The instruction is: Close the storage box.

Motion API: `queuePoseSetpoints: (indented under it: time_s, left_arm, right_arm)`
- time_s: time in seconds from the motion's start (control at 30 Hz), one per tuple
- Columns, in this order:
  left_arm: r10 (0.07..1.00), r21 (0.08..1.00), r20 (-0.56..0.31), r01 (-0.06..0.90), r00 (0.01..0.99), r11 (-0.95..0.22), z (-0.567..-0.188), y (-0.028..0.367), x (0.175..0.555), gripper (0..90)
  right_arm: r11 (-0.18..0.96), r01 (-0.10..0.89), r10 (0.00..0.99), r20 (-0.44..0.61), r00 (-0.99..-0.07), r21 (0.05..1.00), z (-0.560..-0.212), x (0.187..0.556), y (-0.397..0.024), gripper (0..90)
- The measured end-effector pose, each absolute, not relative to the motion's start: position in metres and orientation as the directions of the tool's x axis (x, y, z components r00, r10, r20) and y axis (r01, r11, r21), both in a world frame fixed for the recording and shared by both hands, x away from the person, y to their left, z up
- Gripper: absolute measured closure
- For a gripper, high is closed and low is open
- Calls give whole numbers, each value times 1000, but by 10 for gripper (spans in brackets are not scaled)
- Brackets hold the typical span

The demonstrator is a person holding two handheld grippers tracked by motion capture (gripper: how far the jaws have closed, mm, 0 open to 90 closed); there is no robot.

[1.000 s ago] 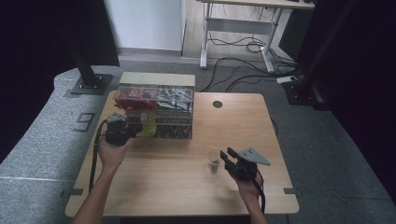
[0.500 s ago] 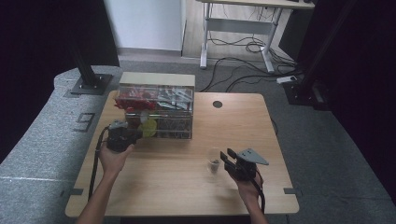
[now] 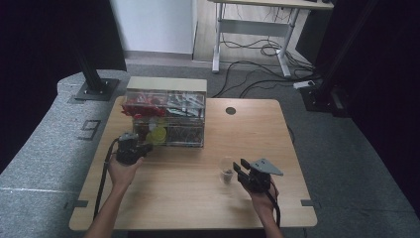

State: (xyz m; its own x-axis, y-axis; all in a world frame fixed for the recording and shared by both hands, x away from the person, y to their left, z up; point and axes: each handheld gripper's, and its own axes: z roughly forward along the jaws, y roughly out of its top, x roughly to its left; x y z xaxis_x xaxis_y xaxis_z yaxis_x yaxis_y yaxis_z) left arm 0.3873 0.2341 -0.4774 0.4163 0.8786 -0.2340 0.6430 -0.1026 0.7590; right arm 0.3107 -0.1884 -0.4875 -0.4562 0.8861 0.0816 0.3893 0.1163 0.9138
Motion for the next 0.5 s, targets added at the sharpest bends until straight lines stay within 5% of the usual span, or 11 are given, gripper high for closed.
queuePoseSetpoints:
  time_s: [0.5]
  left_arm:
    - [882, 732, -238, 672, 406, -112, -494, 234, 392, 900]
  right_arm:
    - [120, 393, 887, 79, -455, 912, -489, 310, -189, 630]
